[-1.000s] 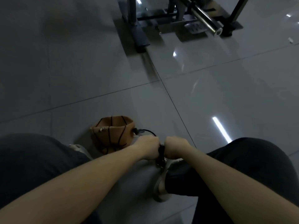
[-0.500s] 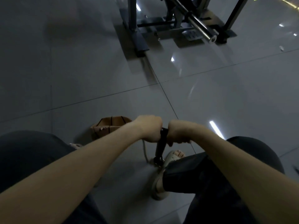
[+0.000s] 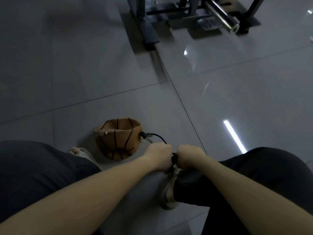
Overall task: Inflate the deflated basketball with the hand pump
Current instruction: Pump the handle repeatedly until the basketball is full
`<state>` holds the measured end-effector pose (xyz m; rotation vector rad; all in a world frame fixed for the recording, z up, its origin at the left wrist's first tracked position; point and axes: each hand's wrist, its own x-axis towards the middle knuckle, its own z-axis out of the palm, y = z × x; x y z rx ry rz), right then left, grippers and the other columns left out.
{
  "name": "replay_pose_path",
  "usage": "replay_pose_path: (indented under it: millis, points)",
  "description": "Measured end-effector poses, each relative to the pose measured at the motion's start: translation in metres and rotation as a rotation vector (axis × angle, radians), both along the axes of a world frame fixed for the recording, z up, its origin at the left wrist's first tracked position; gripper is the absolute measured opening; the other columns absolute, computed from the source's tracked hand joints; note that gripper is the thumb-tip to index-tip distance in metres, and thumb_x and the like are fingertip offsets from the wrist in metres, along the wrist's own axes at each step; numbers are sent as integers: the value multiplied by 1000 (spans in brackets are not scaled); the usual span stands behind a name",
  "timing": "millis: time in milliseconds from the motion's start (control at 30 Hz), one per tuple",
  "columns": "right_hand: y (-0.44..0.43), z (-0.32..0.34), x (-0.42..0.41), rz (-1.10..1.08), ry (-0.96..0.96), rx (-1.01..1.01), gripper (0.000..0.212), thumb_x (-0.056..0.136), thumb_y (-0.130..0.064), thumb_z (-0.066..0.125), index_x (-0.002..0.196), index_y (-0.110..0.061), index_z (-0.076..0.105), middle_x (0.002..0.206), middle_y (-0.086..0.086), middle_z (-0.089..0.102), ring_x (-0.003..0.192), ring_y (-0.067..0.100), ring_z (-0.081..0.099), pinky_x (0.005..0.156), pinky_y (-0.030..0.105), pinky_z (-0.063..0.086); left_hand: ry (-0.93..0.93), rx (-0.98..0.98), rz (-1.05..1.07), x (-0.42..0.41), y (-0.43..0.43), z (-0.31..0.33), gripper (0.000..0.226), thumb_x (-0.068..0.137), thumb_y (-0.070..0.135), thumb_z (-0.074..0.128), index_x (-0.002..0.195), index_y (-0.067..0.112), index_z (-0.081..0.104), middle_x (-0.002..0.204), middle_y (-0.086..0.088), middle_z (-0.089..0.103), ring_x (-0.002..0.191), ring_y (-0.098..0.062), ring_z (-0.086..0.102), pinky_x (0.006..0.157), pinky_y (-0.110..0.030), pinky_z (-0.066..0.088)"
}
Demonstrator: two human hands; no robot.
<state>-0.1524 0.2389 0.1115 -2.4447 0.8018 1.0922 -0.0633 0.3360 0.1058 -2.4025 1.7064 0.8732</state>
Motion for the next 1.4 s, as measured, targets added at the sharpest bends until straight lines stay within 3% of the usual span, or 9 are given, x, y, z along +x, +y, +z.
replay_pose_path:
  millis: [100,200,467,600,733,933,1133,1233,1400]
  points:
    - [8,4,-3,-10,42,32,19,86,-31,59,88,-14,52,87,6,59,87,30,62,72,35,50,42,89,-19,-5,3,10,17,90,27,57,96,11,59,105,-14,69,95,-33,68,67,-34,45]
    - [9,19,-1,4,79,48,19,86,-25,61,74,-15,50,73,4,52,76,27,59,67,34,50,61,210,-78,0,-2,33,15,90,26,59,85,12,54,90,-10,66,78,-27,63,63,-34,49]
    - [-31,148,28,-161,-19,142,9,83,-12,70,82,-4,68,60,5,53,48,17,46,52,31,44,150,39,48,38,-35,145,17,87,23,64,74,12,62,60,0,52,52,-17,46,45,-27,36]
    - [-5,95,26,-88,78,95,14,86,-14,66,74,-9,61,62,5,53,51,17,48,55,30,45,146,210,39,28,-21,100,13,88,22,63,78,14,61,71,-1,59,60,-16,53,51,-28,41]
    - [3,33,13,-15,54,26,22,87,-17,61,67,-13,51,64,4,50,60,22,51,57,30,43,76,164,-29,14,-11,46,18,89,23,56,73,16,53,72,-2,59,64,-20,57,54,-31,43]
    - [9,-4,-3,-10,57,14,18,86,-31,61,90,-16,50,82,2,55,77,24,56,68,32,46,88,128,-2,-6,4,3,15,88,26,59,93,11,59,100,-12,68,92,-31,67,74,-39,56]
    - [20,3,7,0,-8,-6,21,84,-33,62,94,-16,53,89,3,58,77,25,56,68,32,46,104,160,15,6,13,14,14,91,24,58,86,12,51,87,-9,59,88,-30,64,66,-34,44]
    - [27,14,7,16,68,47,25,81,-33,68,90,-15,52,80,2,55,76,25,57,67,32,47,152,300,-7,4,15,29,16,93,22,61,84,13,53,80,-10,60,71,-24,56,58,-31,41]
    - [-2,99,34,-38,22,119,11,85,-19,69,80,-12,64,65,3,55,52,16,49,48,25,42,222,280,44,39,-15,91,19,88,22,71,73,16,61,68,-2,59,61,-18,54,55,-29,43]
